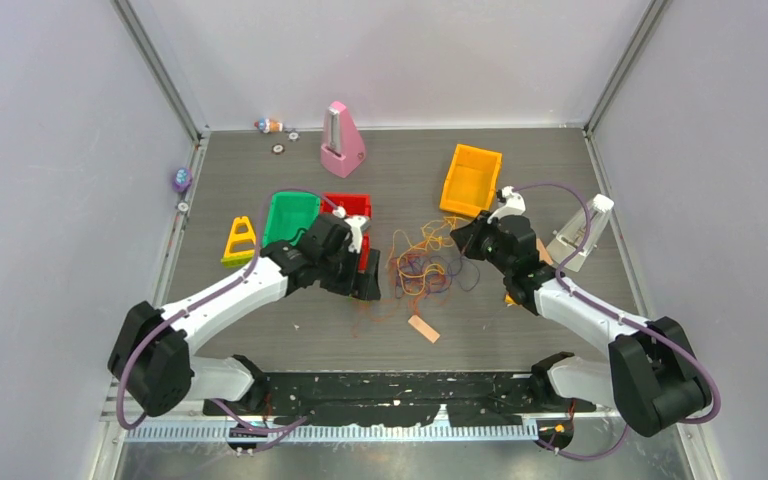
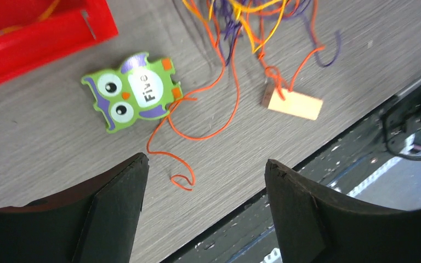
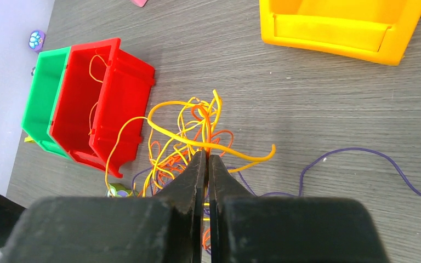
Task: Untangle the cables
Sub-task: Untie the cable.
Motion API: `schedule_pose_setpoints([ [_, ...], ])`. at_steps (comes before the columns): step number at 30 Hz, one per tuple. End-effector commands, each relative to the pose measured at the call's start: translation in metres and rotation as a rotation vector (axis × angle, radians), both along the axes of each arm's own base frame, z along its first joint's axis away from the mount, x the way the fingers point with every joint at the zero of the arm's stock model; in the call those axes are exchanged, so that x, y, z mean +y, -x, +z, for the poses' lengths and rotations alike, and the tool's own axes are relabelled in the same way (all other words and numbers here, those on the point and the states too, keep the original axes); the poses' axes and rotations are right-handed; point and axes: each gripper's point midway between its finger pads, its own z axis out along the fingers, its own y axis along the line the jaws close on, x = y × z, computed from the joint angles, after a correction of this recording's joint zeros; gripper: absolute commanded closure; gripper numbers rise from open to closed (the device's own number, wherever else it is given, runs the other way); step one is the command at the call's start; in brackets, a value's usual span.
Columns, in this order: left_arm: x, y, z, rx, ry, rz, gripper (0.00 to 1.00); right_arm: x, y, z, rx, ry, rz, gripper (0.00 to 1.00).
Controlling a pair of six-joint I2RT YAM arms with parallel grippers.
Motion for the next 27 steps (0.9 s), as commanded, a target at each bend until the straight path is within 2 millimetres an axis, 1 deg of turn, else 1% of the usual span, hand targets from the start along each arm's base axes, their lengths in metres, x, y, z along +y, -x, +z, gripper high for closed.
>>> schedule_pose_setpoints([
  [1,0.017,0.012,-0.024,0.061,-0.141,0.019,0.22,0.003,-0.004,0.012,-0.038,-0.037,0.0,0.94],
  [3,0.02,0.019,-0.036,0.098,-0.142,0.038,0.23,0.004,-0.003,0.014,-0.047,-0.042,0.008,0.94],
  [5,0.014,0.024,-0.044,0.126,-0.103,0.042,0.26,0.003,-0.003,0.015,-0.052,-0.041,0.006,0.94],
  [7,0.011,0.029,-0.051,0.154,-0.096,0.035,0.33,0.002,-0.003,0.015,-0.053,-0.038,0.003,0.94],
  [8,0.013,0.029,-0.054,0.16,-0.115,0.038,0.37,0.001,-0.002,0.014,-0.05,-0.034,-0.001,0.94],
  [10,0.02,0.03,-0.06,0.167,-0.164,0.045,0.4,-0.001,-0.002,0.012,-0.046,-0.027,-0.005,0.94],
  [11,0.023,0.03,-0.062,0.168,-0.181,0.045,0.47,-0.001,-0.001,0.012,-0.046,-0.025,-0.006,0.94],
  [12,0.024,0.03,-0.063,0.165,-0.187,0.042,0.57,-0.004,-0.001,0.011,-0.043,-0.019,-0.017,0.94],
  [13,0.024,0.029,-0.063,0.161,-0.189,0.042,0.71,-0.007,-0.001,0.01,-0.038,-0.013,-0.027,0.94],
  [14,0.023,0.028,-0.061,0.152,-0.179,0.038,0.92,-0.015,-0.002,0.008,-0.03,0.007,-0.07,0.94],
  [15,0.021,0.026,-0.056,0.132,-0.162,0.034,1.0,-0.022,-0.002,0.007,-0.026,0.018,-0.098,0.94],
  [17,0.025,0.017,-0.037,0.053,-0.135,0.072,1.0,-0.05,-0.004,0.001,0.0,0.074,-0.234,0.94],
  [18,0.031,0.01,-0.024,-0.007,-0.125,0.107,1.0,-0.062,0.002,-0.004,0.029,0.103,-0.281,0.94],
  [19,0.039,0.004,-0.009,-0.066,-0.108,0.147,1.0,-0.08,0.002,-0.004,0.033,0.129,-0.373,0.94],
  [20,0.05,-0.004,0.007,-0.121,-0.09,0.197,1.0,-0.092,0.008,-0.007,0.05,0.153,-0.416,0.94],
  [21,0.062,-0.009,0.021,-0.163,-0.062,0.237,1.0,-0.109,0.01,-0.006,0.047,0.176,-0.495,0.94],
  [22,0.08,-0.018,0.036,-0.2,-0.035,0.306,1.0,-0.119,0.017,-0.007,0.055,0.192,-0.532,0.94],
  [23,0.085,-0.017,0.05,-0.222,0.012,0.314,1.0,-0.133,0.019,-0.006,0.054,0.206,-0.6,0.94],
  [24,0.103,-0.024,0.064,-0.256,0.042,0.377,1.0,-0.14,0.025,-0.005,0.054,0.213,-0.626,0.94],
  [27,0.137,-0.026,0.109,-0.412,0.099,0.497,1.0,-0.169,0.039,0.0,0.044,0.217,-0.779,0.94],
])
